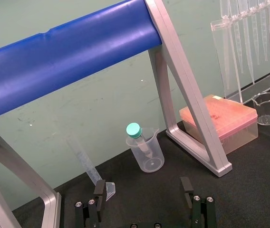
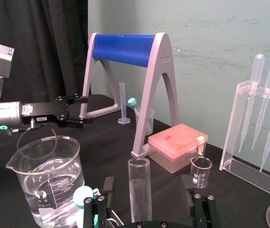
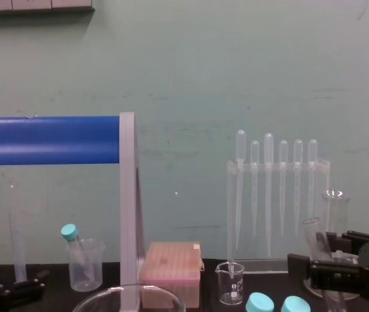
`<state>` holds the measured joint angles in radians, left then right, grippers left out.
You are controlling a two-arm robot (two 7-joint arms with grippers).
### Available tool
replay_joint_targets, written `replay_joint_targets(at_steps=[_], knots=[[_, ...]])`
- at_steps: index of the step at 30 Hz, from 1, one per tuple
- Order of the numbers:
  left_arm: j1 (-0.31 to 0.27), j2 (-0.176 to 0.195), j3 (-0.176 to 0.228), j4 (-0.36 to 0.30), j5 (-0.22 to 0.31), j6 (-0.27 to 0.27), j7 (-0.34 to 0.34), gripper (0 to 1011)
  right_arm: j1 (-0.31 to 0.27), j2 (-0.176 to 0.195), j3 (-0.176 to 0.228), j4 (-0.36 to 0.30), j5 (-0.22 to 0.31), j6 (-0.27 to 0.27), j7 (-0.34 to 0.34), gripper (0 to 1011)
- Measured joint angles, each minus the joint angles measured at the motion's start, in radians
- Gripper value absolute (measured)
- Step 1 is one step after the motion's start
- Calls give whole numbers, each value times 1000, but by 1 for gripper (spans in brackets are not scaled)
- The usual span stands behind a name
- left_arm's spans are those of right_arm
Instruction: Hold the test tube with one hand and immerse one end into the beaker, then return it to the test tube rack.
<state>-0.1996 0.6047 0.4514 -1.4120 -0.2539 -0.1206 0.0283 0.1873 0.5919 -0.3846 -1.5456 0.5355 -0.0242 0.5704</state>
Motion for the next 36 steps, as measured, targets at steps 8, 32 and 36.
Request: replay_joint_targets(at_steps=[8, 32, 36], knots=[[0, 0, 0, 0, 0, 0, 0, 1000, 0, 0, 0, 0, 0, -1, 0, 707], [0, 0, 0, 0, 0, 0, 0, 1000, 0, 0, 0, -1, 0, -1, 0, 225], [0, 0, 0, 0, 0, 0, 0, 1000, 0, 0, 0, 0, 0, -1, 0, 226]])
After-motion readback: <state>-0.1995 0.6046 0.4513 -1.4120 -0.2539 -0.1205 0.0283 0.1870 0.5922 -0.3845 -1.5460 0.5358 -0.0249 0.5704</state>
